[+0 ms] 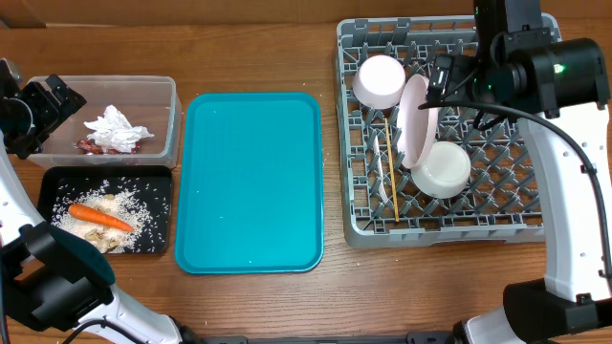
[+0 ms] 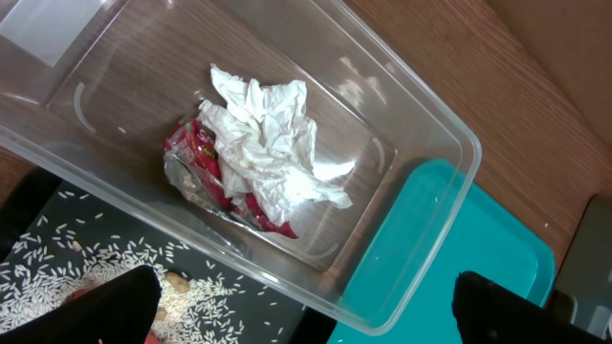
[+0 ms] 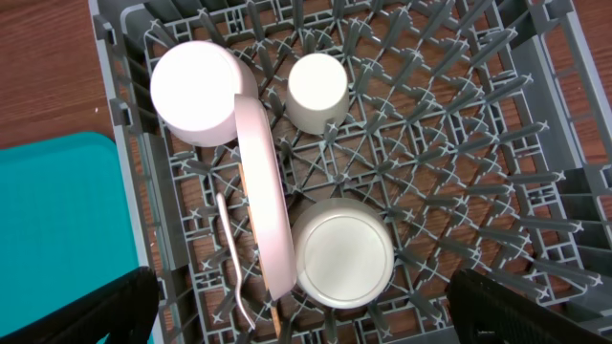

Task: Sort waste into correct bins and load items into the dishwasher rack
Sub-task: 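Lower the pink plate upright between the rack tines, then open the right gripper, release the plate, and raise it away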

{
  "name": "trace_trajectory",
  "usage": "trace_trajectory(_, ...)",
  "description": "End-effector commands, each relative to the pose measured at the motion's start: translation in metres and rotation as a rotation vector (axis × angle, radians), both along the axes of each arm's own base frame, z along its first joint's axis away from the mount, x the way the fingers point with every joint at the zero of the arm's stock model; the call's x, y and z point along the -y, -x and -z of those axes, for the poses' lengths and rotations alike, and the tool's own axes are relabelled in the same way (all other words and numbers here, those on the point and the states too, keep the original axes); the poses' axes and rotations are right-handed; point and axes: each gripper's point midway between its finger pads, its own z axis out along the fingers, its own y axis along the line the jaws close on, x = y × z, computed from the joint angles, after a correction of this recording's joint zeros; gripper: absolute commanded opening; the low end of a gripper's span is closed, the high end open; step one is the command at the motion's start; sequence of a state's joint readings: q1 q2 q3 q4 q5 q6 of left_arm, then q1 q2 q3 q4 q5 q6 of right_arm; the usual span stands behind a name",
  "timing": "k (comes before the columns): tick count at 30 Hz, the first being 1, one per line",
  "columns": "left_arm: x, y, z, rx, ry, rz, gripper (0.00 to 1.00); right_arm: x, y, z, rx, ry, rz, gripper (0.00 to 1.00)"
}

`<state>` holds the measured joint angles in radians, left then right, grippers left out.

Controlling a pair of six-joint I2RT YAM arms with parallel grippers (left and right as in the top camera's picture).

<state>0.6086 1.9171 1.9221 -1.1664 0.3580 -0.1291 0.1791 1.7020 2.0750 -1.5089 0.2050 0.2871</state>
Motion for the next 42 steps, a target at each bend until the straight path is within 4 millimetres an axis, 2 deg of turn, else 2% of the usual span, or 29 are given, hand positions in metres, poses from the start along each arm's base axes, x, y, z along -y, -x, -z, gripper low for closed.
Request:
trace_trajectory(1, 0.002, -0.001, 0.004, -0.010, 0.007, -0.002, 1.00, -0.001, 0.000, -0.007, 0.021, -0.008, -0.009, 1.00)
trace_trajectory(6, 0.002, -0.001, 0.004, -0.010, 0.007, -0.002, 1.00, 0.000, 0.006, -0.017, 0.050, -0.013, -0.009, 1.00)
trace_trajectory(13, 0.002, -0.001, 0.004, -0.010, 0.007, -0.002, 1.00, 0.006, 0.038, -0.064, 0.189, -0.037, -0.010, 1.00)
trace_trajectory(22, 0.002, -0.001, 0.004, -0.010, 0.007, -0.002, 1.00, 0.017, 0.101, -0.128, 0.408, -0.076, -0.010, 1.00)
trace_trajectory(30, 0.002, -0.001, 0.004, -0.010, 0.007, -0.002, 1.00, 0.030, 0.171, -0.172, 0.611, -0.110, -0.010, 1.00)
trace_trajectory(32, 0.002, -0.001, 0.004, -0.010, 0.007, -0.002, 1.00, 0.041, 0.189, -0.190, 0.705, -0.096, 0.025, 1.00)
trace_trajectory(34, 0.002, -0.001, 0.004, -0.010, 0.007, -0.002, 1.00, 0.043, 0.203, -0.206, 0.789, -0.118, 0.030, 1.00)
trace_trajectory(38, 0.002, -0.001, 0.004, -0.010, 0.007, -0.002, 1.00, 0.042, 0.234, -0.218, 0.875, -0.159, 0.001, 1.00)
trace_trajectory(42, 0.002, -0.001, 0.004, -0.010, 0.007, -0.002, 1.00, 0.046, 0.260, -0.210, 0.914, -0.177, 0.002, 1.00)
